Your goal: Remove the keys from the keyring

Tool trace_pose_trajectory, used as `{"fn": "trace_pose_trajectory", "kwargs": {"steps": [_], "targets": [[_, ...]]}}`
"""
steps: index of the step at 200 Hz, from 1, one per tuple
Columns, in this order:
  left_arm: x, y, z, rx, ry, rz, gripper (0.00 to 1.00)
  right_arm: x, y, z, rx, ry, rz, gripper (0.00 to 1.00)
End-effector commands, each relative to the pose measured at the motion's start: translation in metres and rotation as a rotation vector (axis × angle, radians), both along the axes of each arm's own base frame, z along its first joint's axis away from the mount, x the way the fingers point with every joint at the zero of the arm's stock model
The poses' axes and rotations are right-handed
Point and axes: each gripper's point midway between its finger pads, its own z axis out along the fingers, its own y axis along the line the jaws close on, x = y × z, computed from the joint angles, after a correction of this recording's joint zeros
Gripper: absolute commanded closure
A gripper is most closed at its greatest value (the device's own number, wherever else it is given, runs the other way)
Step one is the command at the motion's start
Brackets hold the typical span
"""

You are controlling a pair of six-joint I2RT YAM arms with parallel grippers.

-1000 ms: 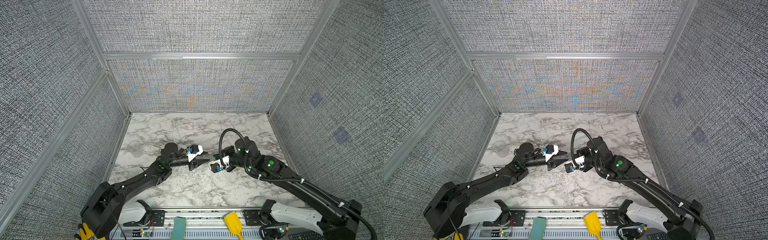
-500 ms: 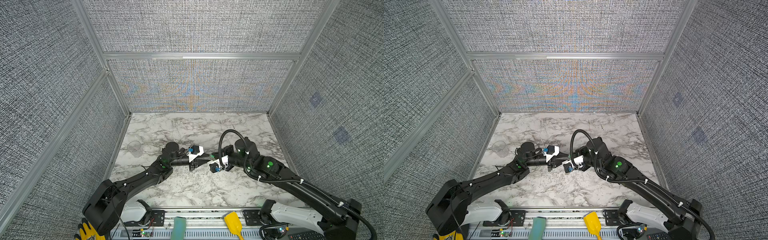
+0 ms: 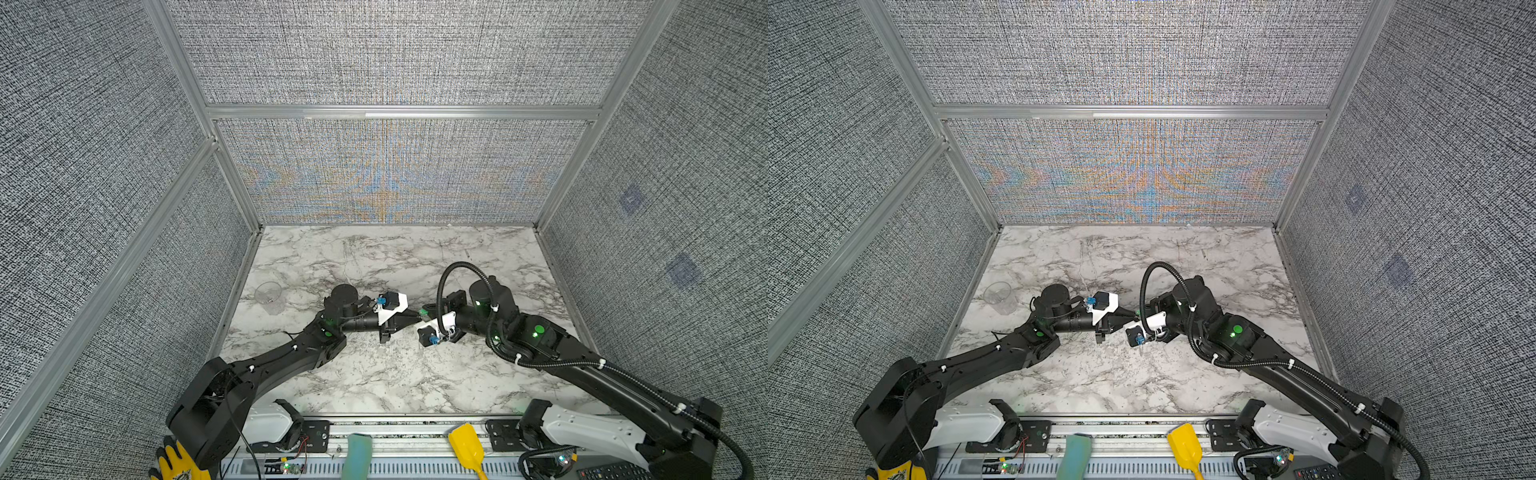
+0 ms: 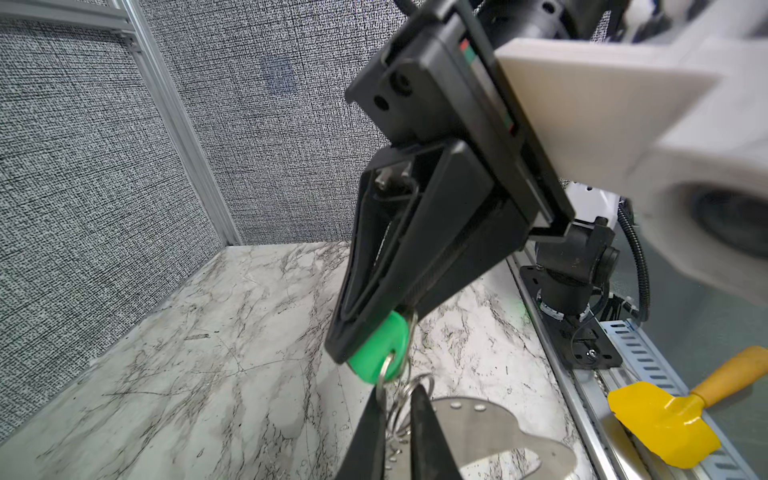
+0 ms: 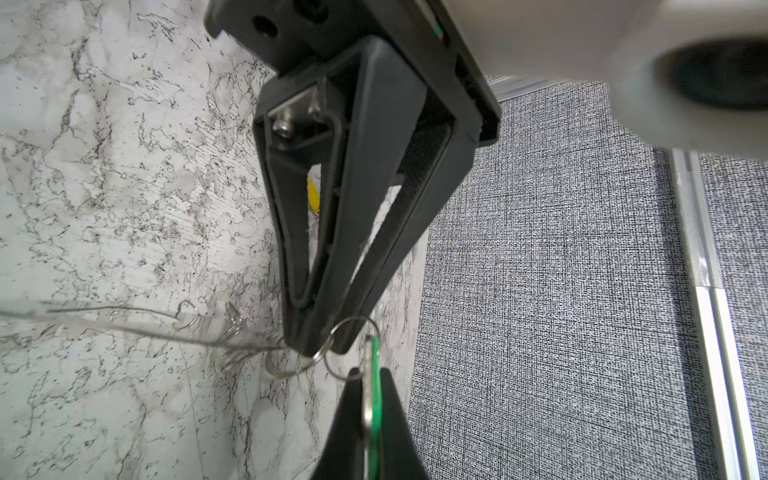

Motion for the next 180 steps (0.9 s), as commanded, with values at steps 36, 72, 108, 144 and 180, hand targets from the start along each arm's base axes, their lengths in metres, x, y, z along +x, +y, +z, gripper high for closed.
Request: {"fn": "trace_pose_trajectory", "kwargs": {"steps": [36, 72, 108, 144, 180], "targets": [[-0.003, -0.001, 0.005, -0.013, -0.020, -0.021, 0.83, 0.004, 0.002, 0.016, 0.051, -0.054, -0.010, 1.00], [-0.004, -0.002, 0.005, -0.015, -0.020, -0.031, 0.82, 0.004, 0.002, 0.019, 0.061, -0.062, -0.010, 1.00], [-0.004, -0.001, 0.005, -0.015, -0.024, -0.029, 0.86, 0.005, 0.003, 0.019, 0.061, -0.062, -0.010, 1.00], [-0.004, -0.001, 0.006, -0.017, -0.028, -0.026, 0.91, 0.005, 0.002, 0.020, 0.063, -0.064, -0.014, 1.00], [-0.004, -0.001, 0.006, -0.015, -0.027, -0.025, 0.96, 0.007, -0.002, 0.005, 0.041, -0.053, -0.041, 1.00]]}}
